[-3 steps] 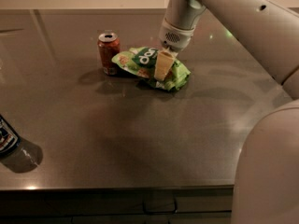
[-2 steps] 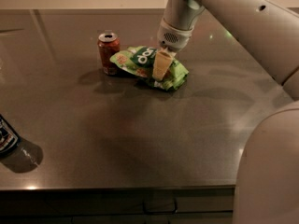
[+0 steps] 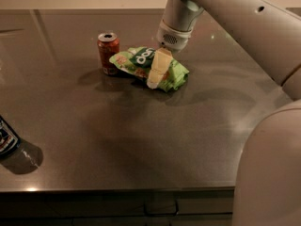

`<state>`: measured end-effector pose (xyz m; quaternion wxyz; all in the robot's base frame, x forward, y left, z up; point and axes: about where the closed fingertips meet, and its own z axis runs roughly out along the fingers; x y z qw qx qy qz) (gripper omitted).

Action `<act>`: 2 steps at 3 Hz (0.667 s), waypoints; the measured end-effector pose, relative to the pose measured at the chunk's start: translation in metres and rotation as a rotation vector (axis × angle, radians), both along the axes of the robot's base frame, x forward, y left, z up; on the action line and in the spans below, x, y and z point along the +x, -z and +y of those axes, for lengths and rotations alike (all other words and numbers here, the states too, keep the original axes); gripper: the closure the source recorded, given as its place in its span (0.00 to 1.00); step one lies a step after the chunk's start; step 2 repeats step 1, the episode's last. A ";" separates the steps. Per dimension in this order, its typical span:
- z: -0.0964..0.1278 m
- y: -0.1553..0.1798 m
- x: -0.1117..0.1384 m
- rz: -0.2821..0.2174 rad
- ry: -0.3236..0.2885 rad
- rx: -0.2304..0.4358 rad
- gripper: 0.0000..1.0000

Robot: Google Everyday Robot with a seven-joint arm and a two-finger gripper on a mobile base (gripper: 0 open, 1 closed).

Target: Move green rice chip bag near coke can

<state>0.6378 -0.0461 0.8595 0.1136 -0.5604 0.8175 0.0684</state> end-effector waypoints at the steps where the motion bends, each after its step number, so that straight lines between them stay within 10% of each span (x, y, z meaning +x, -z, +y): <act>1: 0.000 0.000 0.000 0.000 0.000 0.000 0.00; 2: 0.000 0.000 0.000 0.000 0.000 0.000 0.00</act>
Offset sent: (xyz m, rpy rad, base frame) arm 0.0000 0.0000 0.0000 0.0000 0.0000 0.0000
